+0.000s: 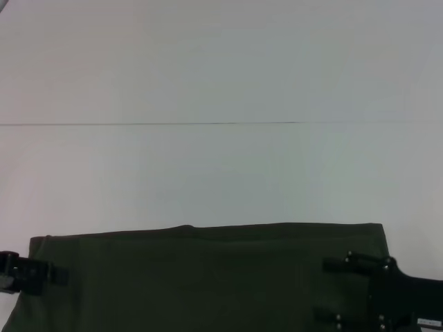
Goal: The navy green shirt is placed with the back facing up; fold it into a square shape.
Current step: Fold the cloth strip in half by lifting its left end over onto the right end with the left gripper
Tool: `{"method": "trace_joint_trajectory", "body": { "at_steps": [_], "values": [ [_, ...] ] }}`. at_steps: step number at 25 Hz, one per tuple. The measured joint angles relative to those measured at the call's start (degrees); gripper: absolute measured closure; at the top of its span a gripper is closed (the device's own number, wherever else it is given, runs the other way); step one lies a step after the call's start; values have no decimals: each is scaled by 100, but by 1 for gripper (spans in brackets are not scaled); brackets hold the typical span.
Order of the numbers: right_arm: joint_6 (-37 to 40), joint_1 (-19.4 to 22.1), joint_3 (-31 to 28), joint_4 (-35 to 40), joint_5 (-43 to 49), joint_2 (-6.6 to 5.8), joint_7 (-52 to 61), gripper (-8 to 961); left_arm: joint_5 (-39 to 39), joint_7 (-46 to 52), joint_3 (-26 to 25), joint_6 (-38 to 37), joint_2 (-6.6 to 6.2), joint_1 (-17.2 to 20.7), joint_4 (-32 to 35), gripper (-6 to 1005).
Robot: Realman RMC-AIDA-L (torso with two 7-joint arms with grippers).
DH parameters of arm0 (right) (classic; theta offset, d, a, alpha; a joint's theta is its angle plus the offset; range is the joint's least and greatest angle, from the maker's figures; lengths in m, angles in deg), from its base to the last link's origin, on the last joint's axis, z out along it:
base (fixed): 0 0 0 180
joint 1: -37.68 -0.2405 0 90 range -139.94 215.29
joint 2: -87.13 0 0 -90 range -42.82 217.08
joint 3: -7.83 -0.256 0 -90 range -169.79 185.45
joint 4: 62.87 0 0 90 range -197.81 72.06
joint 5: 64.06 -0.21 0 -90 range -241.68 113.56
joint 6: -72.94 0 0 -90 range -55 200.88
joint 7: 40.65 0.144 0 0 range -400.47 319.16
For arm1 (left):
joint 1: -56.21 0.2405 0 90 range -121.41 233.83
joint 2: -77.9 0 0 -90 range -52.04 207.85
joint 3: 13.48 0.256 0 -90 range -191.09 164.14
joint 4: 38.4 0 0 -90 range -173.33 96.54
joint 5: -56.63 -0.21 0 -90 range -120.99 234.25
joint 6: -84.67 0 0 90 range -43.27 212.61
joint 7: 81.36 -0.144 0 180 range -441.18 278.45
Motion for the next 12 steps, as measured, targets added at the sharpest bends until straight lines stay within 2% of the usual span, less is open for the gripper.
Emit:
{"method": "trace_joint_trajectory", "body": {
  "at_steps": [6,12],
  "values": [
    [-287,-188,353,-270,-21,12,-477,133,-14,15,48,90,3,-4,-47,205],
    [-343,-297,427,-339,-29,29,-807,133,-26,-27,32,93,10,36,-42,205]
  ]
}}
